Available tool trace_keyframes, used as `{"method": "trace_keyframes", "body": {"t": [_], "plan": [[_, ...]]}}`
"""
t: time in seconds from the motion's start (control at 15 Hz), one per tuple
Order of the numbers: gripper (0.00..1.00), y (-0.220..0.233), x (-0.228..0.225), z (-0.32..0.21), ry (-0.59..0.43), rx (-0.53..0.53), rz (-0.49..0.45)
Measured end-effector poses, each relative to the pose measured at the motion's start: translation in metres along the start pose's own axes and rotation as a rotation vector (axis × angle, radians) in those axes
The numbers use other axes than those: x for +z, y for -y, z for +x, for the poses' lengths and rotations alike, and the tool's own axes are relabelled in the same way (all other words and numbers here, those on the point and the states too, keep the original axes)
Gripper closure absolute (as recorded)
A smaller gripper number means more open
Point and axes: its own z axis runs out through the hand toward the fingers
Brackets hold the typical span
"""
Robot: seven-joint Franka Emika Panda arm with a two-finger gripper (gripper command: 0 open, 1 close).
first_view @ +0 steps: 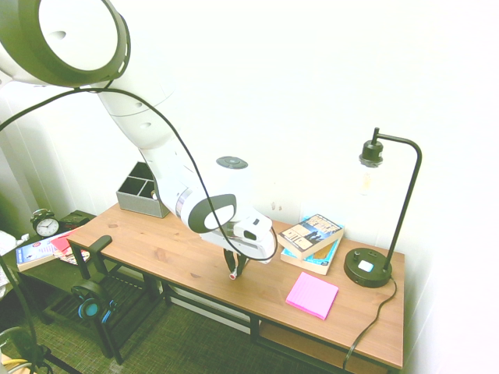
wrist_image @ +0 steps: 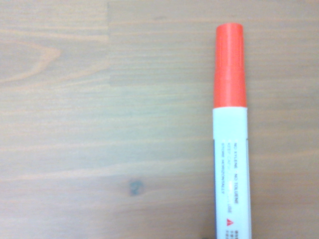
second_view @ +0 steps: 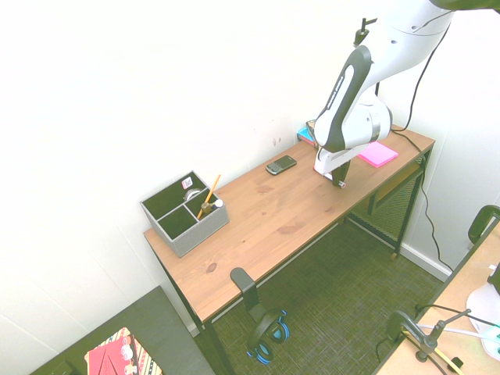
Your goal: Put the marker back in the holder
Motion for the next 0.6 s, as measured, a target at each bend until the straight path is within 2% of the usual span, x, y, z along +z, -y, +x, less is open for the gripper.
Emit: {"method": "trace_keyframes", "body": {"t": [0.13, 0.33, 0.6], "plan": [[1.0, 0.023, -0.039, -0.025, 0.13, -0.007, 0.012], [1.0, 0.079, -0.113, -0.099, 0.317, -0.019, 0.023], [1.0, 0.187, -0.223, -0.202, 0.567, 0.004, 0.04]]}}
